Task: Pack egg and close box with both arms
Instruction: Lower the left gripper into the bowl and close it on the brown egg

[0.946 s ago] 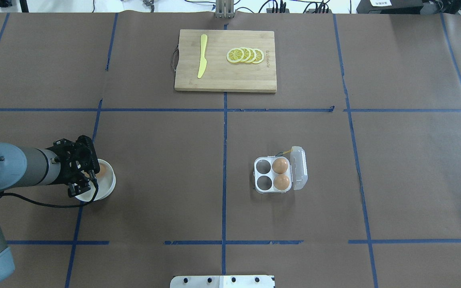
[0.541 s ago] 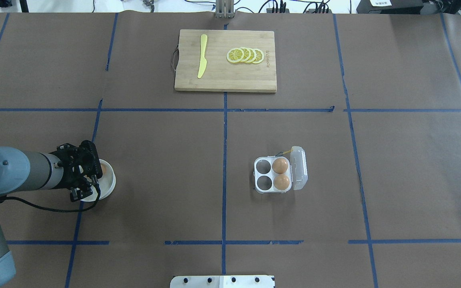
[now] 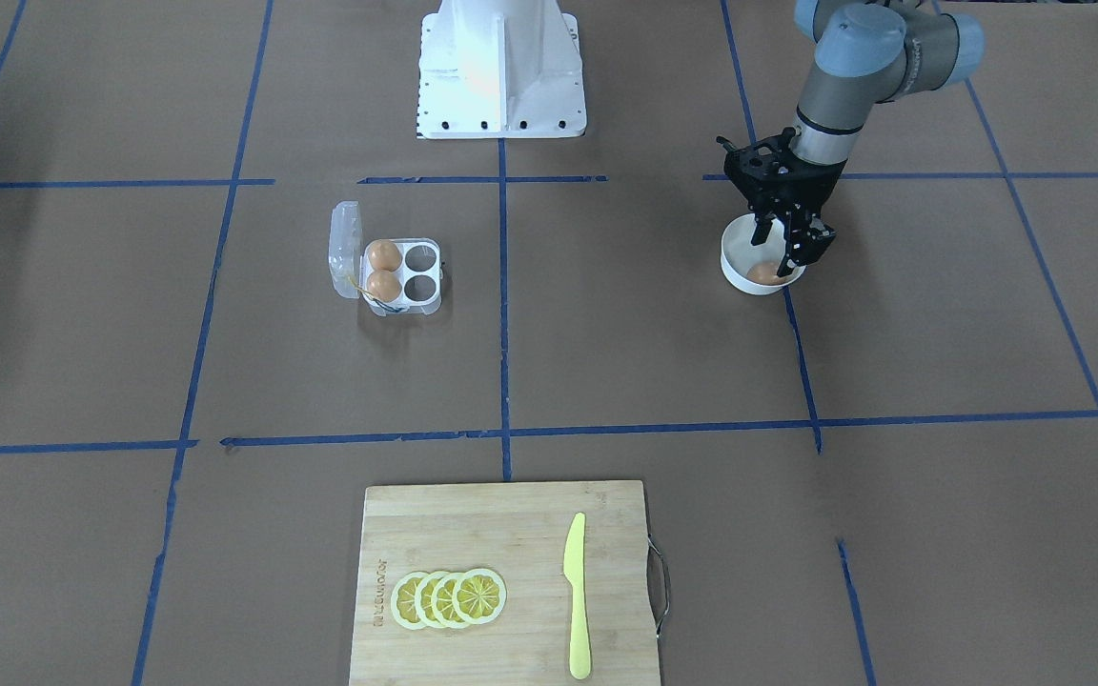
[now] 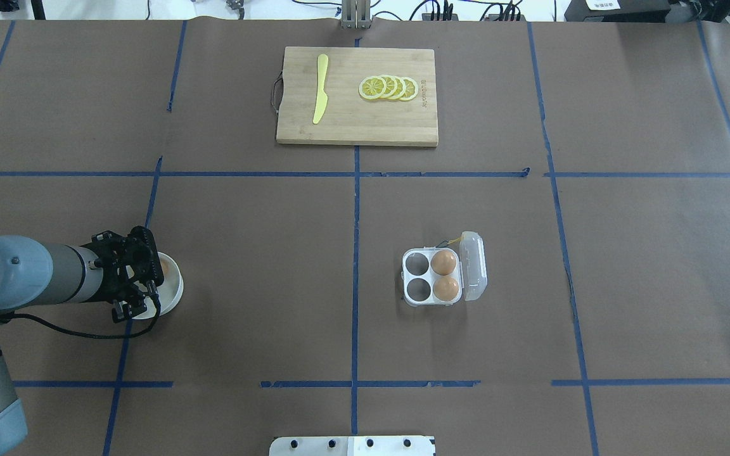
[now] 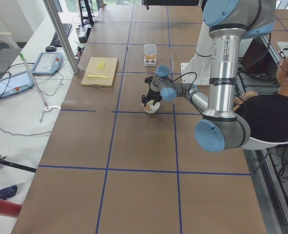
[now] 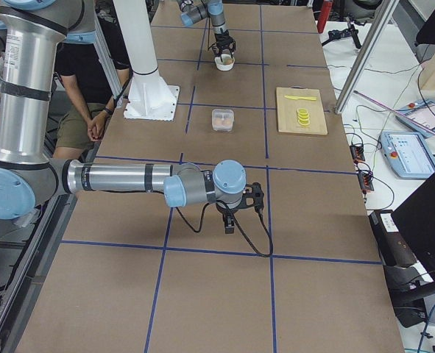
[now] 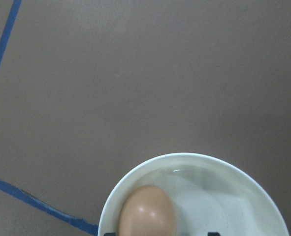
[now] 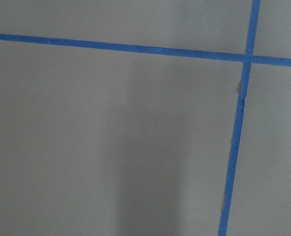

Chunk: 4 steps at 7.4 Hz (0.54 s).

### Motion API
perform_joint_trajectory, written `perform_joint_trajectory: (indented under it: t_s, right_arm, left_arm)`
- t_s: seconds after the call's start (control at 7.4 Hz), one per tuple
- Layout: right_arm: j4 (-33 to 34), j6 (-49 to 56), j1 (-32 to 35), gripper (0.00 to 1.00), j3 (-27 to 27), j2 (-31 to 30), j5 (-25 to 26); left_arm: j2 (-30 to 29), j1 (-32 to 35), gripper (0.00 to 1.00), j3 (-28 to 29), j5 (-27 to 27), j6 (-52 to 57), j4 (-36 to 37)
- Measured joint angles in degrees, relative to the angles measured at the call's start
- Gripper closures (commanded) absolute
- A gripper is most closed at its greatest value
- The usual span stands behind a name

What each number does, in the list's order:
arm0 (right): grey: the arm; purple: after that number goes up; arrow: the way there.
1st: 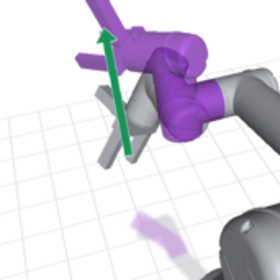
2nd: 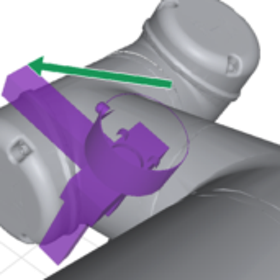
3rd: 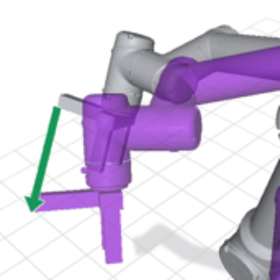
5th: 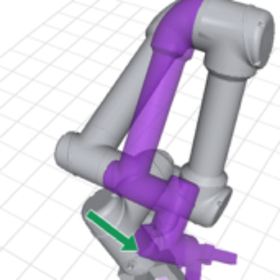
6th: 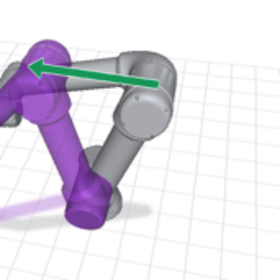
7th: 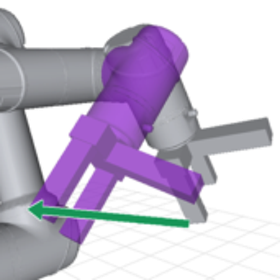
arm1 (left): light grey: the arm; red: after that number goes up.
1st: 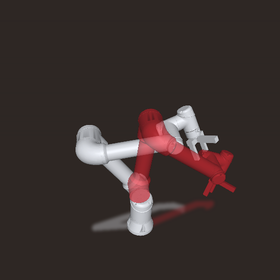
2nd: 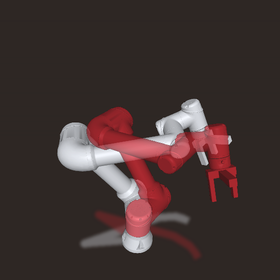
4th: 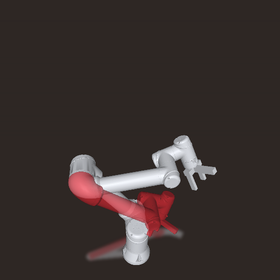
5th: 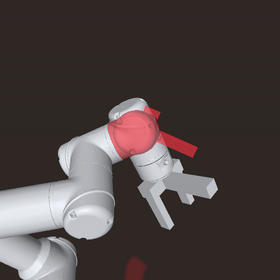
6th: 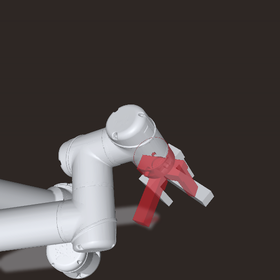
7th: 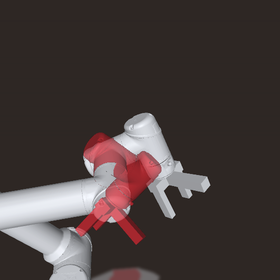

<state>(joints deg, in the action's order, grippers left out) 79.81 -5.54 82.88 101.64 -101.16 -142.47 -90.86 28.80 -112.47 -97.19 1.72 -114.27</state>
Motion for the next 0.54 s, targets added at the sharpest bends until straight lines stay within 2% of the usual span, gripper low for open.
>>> perform_joint_trajectory:
  t_s: [0.54]
  right_arm:
    - [0.00,0.00,0.00,0.00,-0.21,0.00,0.00]
  left_arm:
    - [-0.37,-0.40,0.30,0.94,-0.85,0.04,-0.07]
